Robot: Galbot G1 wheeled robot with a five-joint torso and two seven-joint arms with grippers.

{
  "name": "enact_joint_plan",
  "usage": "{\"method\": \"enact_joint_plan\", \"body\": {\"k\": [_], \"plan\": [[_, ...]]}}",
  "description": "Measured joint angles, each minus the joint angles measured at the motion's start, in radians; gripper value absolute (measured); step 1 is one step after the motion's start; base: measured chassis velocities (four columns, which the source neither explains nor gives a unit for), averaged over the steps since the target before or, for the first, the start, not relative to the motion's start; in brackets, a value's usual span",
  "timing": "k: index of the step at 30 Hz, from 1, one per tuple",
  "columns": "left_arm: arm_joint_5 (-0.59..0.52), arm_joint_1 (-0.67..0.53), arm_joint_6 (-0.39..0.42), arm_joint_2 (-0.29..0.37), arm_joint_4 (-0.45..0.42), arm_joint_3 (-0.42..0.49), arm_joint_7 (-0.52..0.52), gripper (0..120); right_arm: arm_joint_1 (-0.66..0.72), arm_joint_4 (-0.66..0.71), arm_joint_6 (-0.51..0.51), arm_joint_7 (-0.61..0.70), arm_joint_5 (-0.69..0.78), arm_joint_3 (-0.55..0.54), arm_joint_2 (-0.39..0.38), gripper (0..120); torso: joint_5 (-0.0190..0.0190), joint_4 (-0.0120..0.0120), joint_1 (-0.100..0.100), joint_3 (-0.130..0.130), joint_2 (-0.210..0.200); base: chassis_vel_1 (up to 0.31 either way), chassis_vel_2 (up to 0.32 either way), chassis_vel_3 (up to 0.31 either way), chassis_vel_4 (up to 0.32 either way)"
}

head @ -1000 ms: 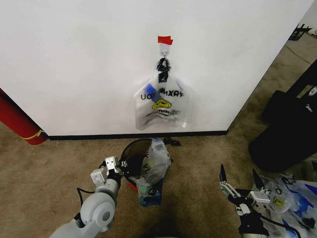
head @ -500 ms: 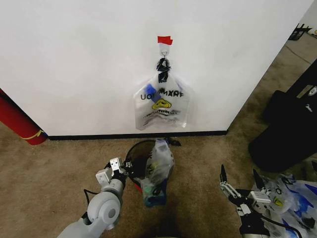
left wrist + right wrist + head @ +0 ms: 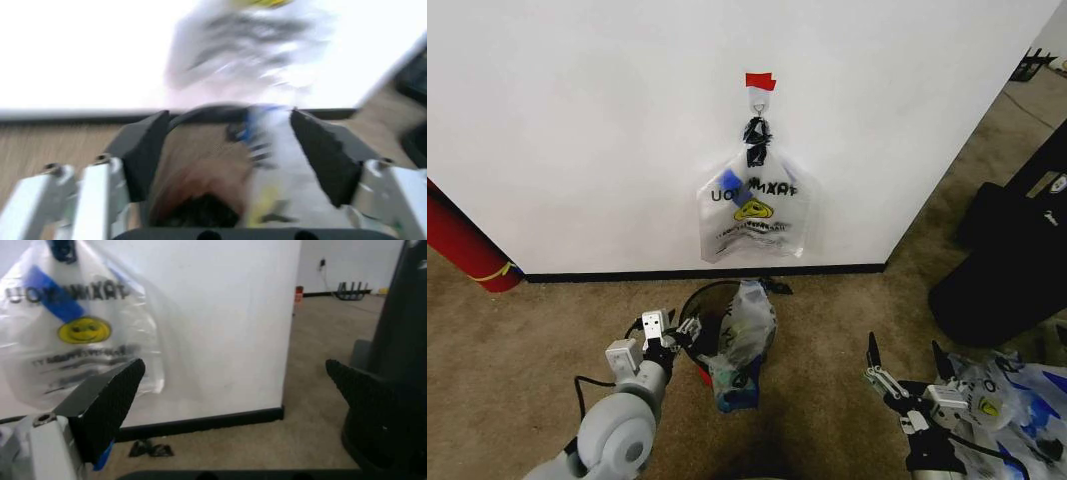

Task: Pick up the garbage bag from the wall and place it over the trash bin.

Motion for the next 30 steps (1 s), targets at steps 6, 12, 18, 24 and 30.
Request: {"method": "enact_joint_plan", "body": {"k": [6,12,18,24,30], "plan": [[0.062,-0.039,0.078,0.049,-0.070,0.088,0.068,98,0.005,0.000,0.008,0.008,0.052,0.058,-0.003,100,-0.0001,0.0000,0.000,0.000,0.000,0.000,0.000,0.000,0.000],[0.014,-0.262,0.158,0.109,-0.044,0.253,0.153,100,0.028,-0.018,-0.003,0.014,0.067,0.086,0.011,100,-0.0001,-0.0001,0.000,0.000,0.000,0.000,0.000,0.000,0.000],[-0.052,-0.480,0.249,0.084,0.038,0.445,0.129,100,0.041,-0.050,-0.004,0.014,0.060,0.084,0.023,100,-0.0001,-0.0003,0.000,0.000,0.000,0.000,0.000,0.000,0.000],[0.024,-0.541,0.299,0.074,0.125,0.511,0.134,97,0.056,-0.062,-0.017,0.014,0.062,0.091,0.025,100,0.0000,0.0001,0.000,0.000,0.000,0.000,0.000,0.000,0.000],[0.098,-0.561,0.288,0.057,0.187,0.526,0.133,88,0.073,-0.062,-0.037,0.013,0.062,0.091,0.024,100,-0.0001,-0.0001,0.000,0.000,0.000,0.000,0.000,0.000,0.000]]}}
